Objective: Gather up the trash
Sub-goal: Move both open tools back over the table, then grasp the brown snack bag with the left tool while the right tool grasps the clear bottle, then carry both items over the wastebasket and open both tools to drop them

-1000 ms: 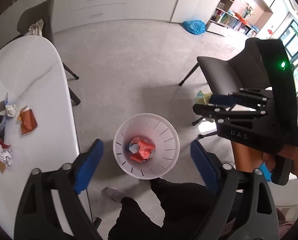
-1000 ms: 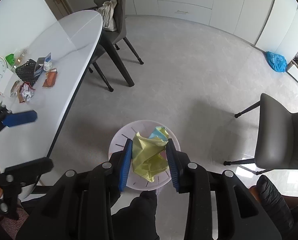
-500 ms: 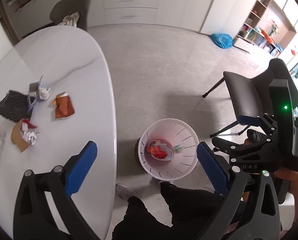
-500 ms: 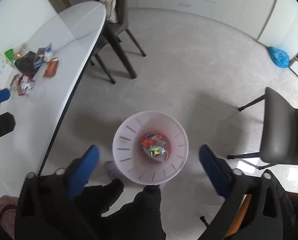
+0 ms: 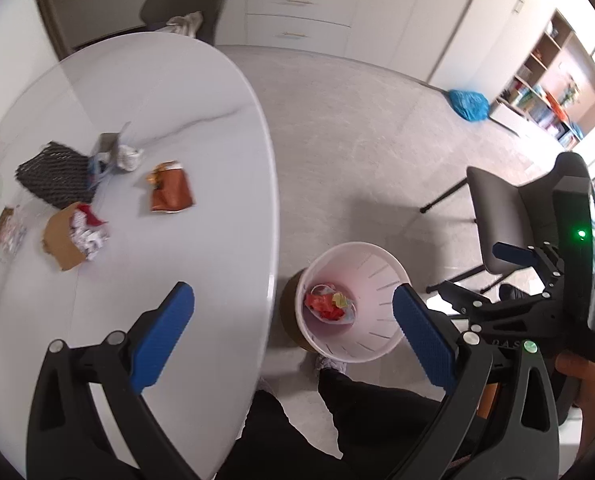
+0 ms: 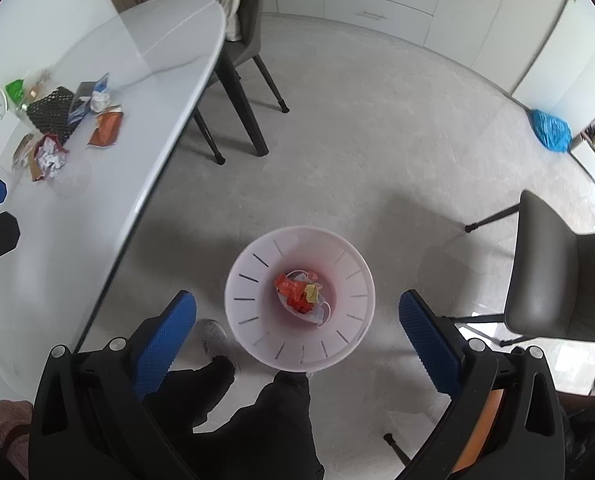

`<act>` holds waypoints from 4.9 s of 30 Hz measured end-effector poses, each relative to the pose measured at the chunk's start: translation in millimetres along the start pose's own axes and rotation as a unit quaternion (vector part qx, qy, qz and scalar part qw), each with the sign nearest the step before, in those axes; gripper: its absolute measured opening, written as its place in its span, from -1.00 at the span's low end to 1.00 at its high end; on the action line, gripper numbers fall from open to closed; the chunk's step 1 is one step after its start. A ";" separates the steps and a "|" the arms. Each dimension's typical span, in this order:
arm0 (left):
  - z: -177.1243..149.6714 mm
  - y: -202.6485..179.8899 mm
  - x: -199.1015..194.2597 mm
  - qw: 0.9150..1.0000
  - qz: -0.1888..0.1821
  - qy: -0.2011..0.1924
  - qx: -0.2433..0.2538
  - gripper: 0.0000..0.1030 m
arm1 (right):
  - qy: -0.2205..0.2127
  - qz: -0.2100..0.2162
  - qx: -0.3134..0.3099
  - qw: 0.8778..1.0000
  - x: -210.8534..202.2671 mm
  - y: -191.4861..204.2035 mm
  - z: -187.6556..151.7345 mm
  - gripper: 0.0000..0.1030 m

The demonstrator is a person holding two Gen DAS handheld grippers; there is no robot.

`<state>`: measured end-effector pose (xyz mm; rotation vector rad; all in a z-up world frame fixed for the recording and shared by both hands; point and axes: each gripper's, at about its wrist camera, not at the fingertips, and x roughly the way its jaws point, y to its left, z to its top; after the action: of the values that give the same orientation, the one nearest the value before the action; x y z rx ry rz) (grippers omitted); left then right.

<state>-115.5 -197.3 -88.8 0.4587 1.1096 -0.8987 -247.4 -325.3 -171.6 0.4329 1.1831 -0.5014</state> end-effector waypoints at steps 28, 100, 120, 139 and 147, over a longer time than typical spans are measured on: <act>-52.5 219.2 -43.9 0.972 0.126 -0.058 -0.190 0.85 | -0.079 0.107 -0.187 0.973 -31.4 222.2 89.1 0.95; -103.4 428.0 -18.8 0.913 0.146 -0.122 -0.361 -0.45 | 0.075 0.179 -0.243 0.950 118.0 534.4 296.6 0.35; -50.3 231.2 -68.0 0.967 0.079 -0.130 -0.203 -0.45 | -0.078 0.174 -0.155 0.969 -52.9 241.8 166.5 0.35; 17.4 20.3 -20.0 0.997 -0.013 -0.076 0.010 -0.45 | -0.097 0.055 0.027 0.993 -68.0 0.5 57.0 0.36; 31.3 -66.7 43.3 0.989 -0.110 0.003 0.096 -0.44 | -0.063 0.014 0.058 0.996 -44.8 -64.3 23.0 0.36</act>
<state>-144.9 -275.2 -108.4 0.5036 1.0972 -1.2060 -280.4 -384.1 -125.6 0.5100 1.0284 -0.5678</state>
